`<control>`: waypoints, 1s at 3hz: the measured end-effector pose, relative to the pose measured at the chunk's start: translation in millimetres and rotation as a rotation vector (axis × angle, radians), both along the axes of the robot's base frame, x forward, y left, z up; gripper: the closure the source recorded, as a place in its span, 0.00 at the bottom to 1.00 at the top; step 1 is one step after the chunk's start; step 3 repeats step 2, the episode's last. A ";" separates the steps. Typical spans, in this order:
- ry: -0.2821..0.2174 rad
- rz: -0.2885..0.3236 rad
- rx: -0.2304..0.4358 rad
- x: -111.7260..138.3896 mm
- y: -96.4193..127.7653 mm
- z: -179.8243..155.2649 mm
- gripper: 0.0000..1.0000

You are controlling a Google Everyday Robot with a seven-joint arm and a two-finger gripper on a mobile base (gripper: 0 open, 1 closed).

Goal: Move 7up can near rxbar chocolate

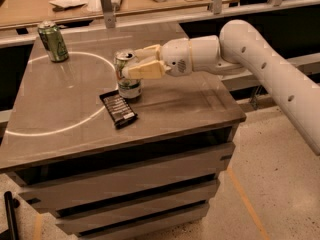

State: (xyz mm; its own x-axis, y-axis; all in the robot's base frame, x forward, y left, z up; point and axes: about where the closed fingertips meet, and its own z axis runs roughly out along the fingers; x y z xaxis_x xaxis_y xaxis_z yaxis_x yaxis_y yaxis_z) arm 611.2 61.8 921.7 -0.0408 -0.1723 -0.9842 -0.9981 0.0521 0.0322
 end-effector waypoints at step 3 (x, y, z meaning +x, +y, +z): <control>-0.029 -0.133 0.008 4.5 -39.0 5.9 0.00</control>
Offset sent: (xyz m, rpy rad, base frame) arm 0.0021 -0.0270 0.0050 0.0057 -0.0234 -0.0945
